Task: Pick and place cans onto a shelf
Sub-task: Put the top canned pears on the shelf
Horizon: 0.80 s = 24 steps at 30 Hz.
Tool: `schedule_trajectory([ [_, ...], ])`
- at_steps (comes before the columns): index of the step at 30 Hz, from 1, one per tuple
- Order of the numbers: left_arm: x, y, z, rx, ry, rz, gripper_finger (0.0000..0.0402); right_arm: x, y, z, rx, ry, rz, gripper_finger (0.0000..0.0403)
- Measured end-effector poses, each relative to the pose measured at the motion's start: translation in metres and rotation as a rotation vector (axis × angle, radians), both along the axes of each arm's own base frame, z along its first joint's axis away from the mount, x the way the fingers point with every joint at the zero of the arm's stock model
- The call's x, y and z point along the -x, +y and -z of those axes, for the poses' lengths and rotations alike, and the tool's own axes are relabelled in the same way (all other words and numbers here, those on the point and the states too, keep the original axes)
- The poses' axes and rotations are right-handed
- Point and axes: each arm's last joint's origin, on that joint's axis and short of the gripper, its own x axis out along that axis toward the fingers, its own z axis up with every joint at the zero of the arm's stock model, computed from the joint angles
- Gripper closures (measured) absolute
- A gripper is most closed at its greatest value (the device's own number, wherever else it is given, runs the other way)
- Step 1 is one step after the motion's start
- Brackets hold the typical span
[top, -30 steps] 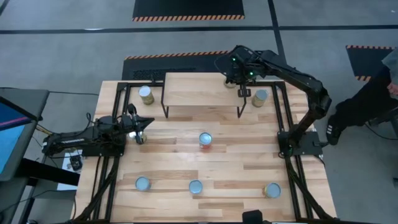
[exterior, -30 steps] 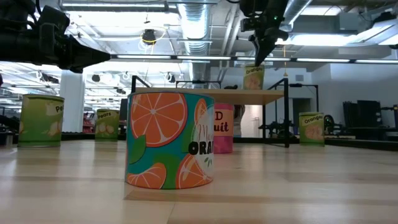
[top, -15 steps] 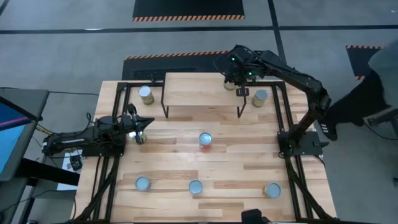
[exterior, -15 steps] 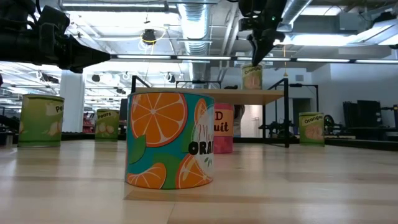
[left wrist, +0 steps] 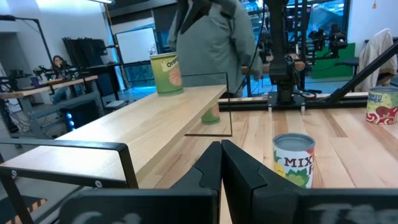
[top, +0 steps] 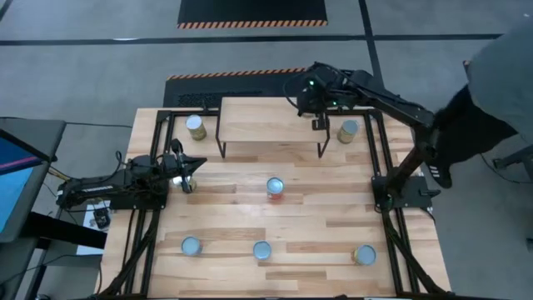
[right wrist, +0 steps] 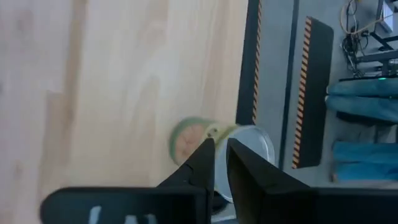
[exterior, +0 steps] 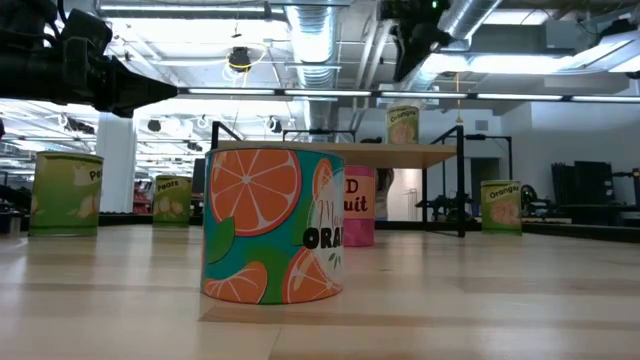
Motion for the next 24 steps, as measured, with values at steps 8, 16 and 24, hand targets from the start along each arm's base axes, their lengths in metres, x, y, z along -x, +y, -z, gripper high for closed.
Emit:
schedule_trajectory([
  [8,0.000,0.000,0.000,0.011,-0.002,0.009,0.0401,0.020,0.013,-0.001,-0.088,-0.036,0.128,0.0390],
  [16,0.000,0.000,0.000,0.008,-0.001,0.004,0.0401,0.045,0.026,0.024,-0.063,-0.224,0.124,0.0395],
  [24,0.000,0.000,0.000,-0.002,0.002,0.001,0.0401,0.074,0.058,0.040,-0.011,-0.574,0.029,0.0396],
])
